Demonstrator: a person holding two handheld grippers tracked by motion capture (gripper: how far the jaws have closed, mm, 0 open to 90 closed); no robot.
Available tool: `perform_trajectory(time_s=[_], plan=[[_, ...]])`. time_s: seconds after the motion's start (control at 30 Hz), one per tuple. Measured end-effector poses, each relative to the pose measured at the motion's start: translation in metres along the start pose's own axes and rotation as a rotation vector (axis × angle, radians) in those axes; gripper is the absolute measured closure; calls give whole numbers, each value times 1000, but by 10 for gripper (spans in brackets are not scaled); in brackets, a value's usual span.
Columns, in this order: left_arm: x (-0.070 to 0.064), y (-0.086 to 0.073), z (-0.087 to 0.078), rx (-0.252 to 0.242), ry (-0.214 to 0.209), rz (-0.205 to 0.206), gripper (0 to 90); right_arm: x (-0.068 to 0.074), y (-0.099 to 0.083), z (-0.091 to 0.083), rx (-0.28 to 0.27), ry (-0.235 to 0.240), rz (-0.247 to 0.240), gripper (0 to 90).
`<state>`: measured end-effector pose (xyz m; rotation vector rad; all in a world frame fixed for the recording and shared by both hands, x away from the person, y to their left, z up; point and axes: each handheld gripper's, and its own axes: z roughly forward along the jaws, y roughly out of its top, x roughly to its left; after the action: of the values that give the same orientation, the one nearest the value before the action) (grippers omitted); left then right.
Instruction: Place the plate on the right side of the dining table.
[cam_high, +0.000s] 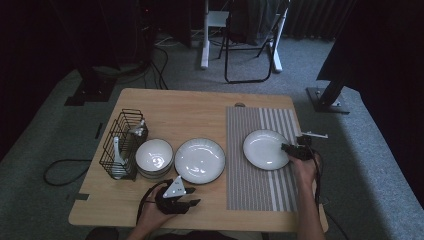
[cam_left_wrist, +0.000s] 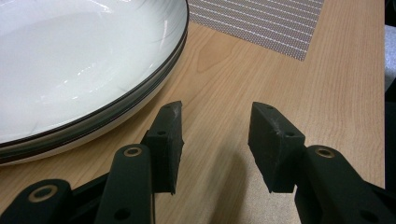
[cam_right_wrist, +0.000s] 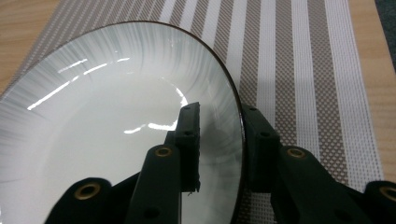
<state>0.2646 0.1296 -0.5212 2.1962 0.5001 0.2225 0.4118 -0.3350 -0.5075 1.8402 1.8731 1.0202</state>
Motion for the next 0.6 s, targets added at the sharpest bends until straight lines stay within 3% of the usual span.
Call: perform_trajectory(time_s=[0.1,0.27,0.33,0.43,0.6], plan=[[0,0,0,2,0,1,555,-2,-5,2,0,2,13,697],[-1,1,1,14,7,6,550,2,-5,1,1,-30,-32,675],[-2,1,3,32,12,18,537,2,-5,0,-9,-42,-28,620],[-4,2,4,46,18,35,537,0,-5,-4,-19,-56,-29,609],[-3,2,5,47,14,29,535,5,-5,-13,-35,-75,-60,602]])
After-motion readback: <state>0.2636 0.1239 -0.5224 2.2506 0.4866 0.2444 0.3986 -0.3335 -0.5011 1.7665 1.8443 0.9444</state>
